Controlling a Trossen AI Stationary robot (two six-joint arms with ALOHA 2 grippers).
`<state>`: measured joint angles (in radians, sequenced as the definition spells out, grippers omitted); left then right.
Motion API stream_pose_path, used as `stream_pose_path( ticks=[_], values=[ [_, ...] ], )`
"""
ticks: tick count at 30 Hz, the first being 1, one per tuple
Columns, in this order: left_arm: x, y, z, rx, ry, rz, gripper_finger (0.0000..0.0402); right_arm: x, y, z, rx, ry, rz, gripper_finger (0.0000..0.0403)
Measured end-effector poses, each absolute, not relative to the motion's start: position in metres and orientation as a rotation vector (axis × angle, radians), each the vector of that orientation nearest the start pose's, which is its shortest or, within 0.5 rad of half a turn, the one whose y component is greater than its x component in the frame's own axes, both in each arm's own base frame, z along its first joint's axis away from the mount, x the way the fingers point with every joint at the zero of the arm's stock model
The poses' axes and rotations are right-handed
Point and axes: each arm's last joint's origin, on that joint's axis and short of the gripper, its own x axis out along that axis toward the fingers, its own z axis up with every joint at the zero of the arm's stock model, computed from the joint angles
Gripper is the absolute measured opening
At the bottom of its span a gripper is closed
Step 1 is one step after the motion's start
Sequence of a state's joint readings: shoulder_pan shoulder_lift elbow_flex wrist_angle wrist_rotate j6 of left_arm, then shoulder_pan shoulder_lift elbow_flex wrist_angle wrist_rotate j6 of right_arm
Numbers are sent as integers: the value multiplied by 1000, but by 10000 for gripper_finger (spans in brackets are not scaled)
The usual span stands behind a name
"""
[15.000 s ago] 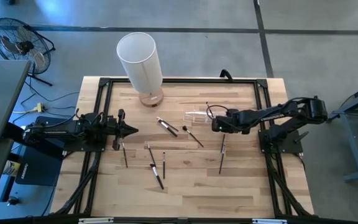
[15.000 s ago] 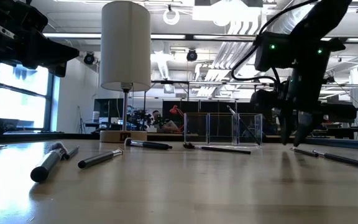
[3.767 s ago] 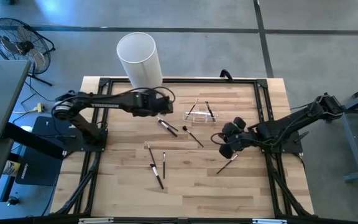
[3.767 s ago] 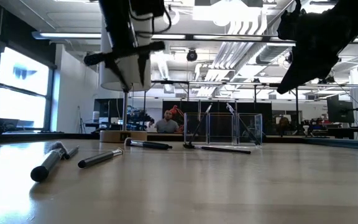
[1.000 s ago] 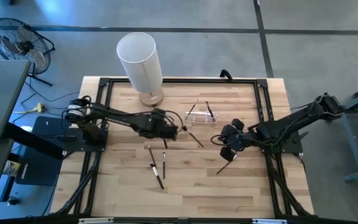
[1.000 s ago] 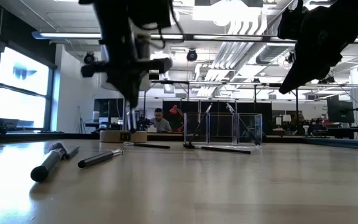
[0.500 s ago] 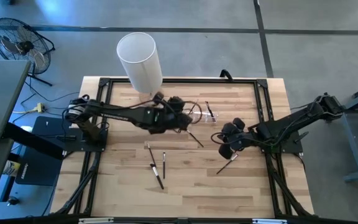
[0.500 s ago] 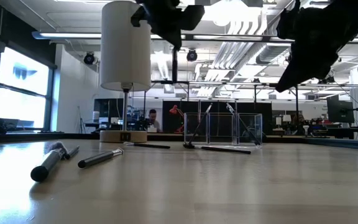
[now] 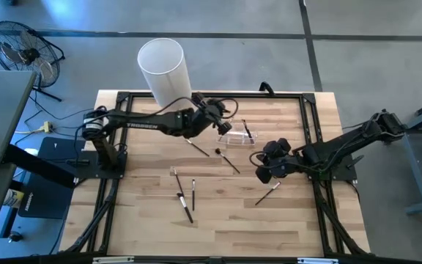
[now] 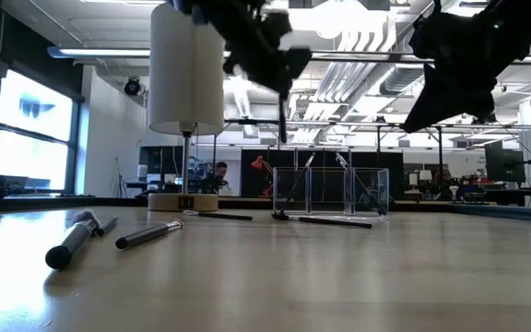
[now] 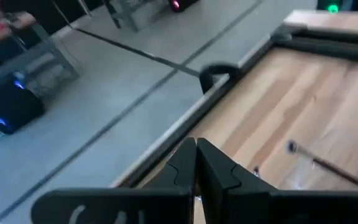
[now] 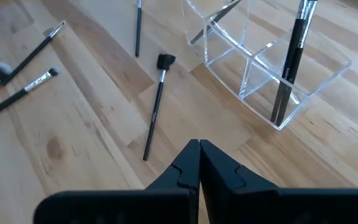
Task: Put items in baskets/containers
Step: Put the black blush brush into the transparent organizer
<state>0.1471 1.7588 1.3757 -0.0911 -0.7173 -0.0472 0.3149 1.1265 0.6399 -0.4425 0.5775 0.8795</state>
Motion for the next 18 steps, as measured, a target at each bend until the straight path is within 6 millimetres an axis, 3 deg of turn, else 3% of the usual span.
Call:
stream_pose_path(
  ticks=[7,18],
  values=[
    [386,100,260,112,377,734,0,201,47,207,467,602,-646,4],
    [385,106,258,123,353,602,0,201,47,208,548,558,-692,4]
  ],
)
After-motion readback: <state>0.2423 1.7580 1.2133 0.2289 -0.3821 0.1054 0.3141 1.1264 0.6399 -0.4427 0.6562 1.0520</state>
